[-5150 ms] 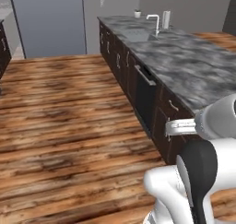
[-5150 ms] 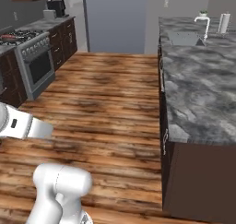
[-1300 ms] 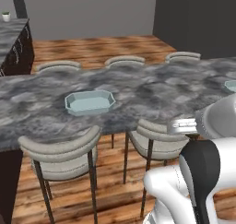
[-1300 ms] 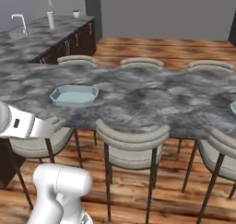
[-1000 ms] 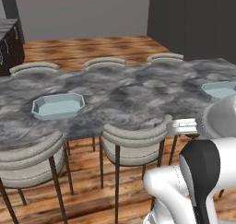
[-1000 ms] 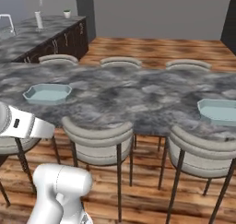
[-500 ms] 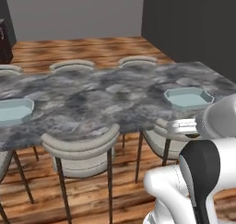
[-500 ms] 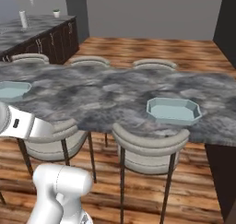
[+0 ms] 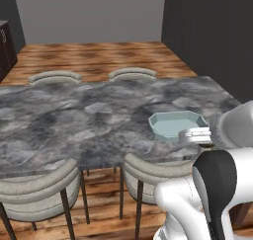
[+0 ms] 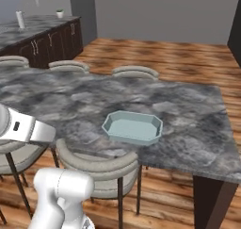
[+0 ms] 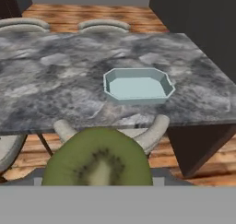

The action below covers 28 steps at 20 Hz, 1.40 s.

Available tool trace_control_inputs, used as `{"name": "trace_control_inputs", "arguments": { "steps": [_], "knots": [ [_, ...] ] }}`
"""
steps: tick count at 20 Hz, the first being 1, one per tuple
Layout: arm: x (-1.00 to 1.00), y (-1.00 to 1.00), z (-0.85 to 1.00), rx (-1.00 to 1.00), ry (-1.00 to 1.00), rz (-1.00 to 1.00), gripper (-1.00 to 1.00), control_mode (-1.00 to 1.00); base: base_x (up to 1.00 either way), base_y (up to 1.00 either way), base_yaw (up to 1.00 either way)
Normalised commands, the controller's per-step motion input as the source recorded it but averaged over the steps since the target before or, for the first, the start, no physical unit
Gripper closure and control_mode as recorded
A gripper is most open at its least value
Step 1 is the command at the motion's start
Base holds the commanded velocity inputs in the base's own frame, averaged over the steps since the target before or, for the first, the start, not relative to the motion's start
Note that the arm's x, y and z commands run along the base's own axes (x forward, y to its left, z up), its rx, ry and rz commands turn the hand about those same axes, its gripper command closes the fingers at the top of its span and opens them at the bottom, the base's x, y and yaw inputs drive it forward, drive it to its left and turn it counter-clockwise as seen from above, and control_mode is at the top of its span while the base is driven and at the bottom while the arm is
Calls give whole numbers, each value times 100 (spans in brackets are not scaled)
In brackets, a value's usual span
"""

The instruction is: Place the cold items (squash and kiwi) from the fridge in one tupperware on the dining counter. Place the warm items (kebab skewer and hot dog) in the stove area in another tupperware.

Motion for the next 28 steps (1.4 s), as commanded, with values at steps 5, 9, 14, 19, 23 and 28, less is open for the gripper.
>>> {"name": "trace_control_inputs", "arguments": {
  "steps": [5, 9, 14, 19, 23, 28],
  "knots": [
    [20, -14, 0, 5, 3, 3, 100, -100, 68, -60, 17],
    [100, -76, -1, 24, 29, 13, 100, -100, 0, 0, 0],
    [97, -54, -13, 13, 39, 2, 100, -100, 0, 0, 0],
    [62, -24, -69, -10, 35, 0, 100, -100, 0, 0, 0],
    [39, -41, -60, -8, 13, 0, 100, -100, 0, 0, 0],
    [64, -54, -42, 0, 10, 0, 100, -100, 0, 0, 0]
  ]
}}
